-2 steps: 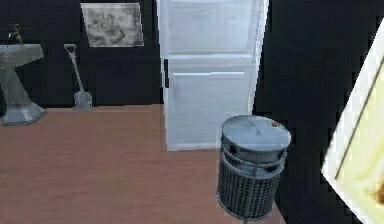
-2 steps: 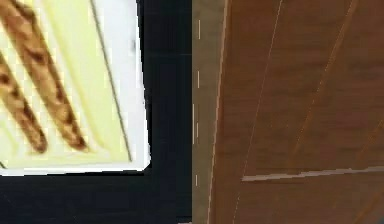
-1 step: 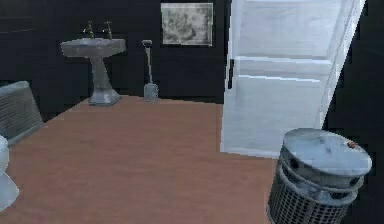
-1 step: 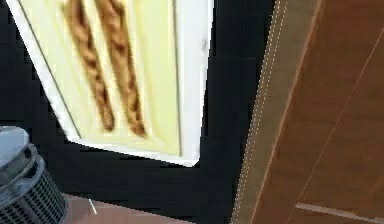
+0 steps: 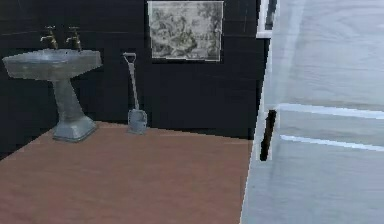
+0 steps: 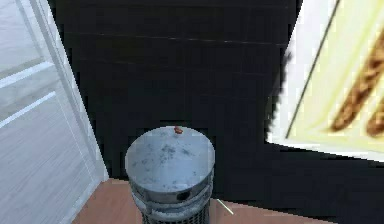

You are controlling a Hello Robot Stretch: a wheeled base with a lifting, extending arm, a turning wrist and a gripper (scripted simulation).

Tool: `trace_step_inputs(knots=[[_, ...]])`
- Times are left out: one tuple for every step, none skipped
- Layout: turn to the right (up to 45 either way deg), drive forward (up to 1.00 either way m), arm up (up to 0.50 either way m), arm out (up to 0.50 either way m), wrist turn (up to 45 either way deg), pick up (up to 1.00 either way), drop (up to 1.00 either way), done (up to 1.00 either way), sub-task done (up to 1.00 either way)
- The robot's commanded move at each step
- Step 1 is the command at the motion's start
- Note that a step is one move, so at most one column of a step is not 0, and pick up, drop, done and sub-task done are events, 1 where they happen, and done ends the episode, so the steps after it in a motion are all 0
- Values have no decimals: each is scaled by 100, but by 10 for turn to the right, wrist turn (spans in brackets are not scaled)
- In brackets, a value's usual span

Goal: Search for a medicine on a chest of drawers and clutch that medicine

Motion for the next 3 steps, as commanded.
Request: trace_step_inputs(knots=[[-30, 0, 0, 0, 0, 0, 0, 0, 0], [0, 85, 0, 0, 0, 0, 0, 0, 0], [90, 0, 0, 0, 0, 0, 0, 0, 0]])
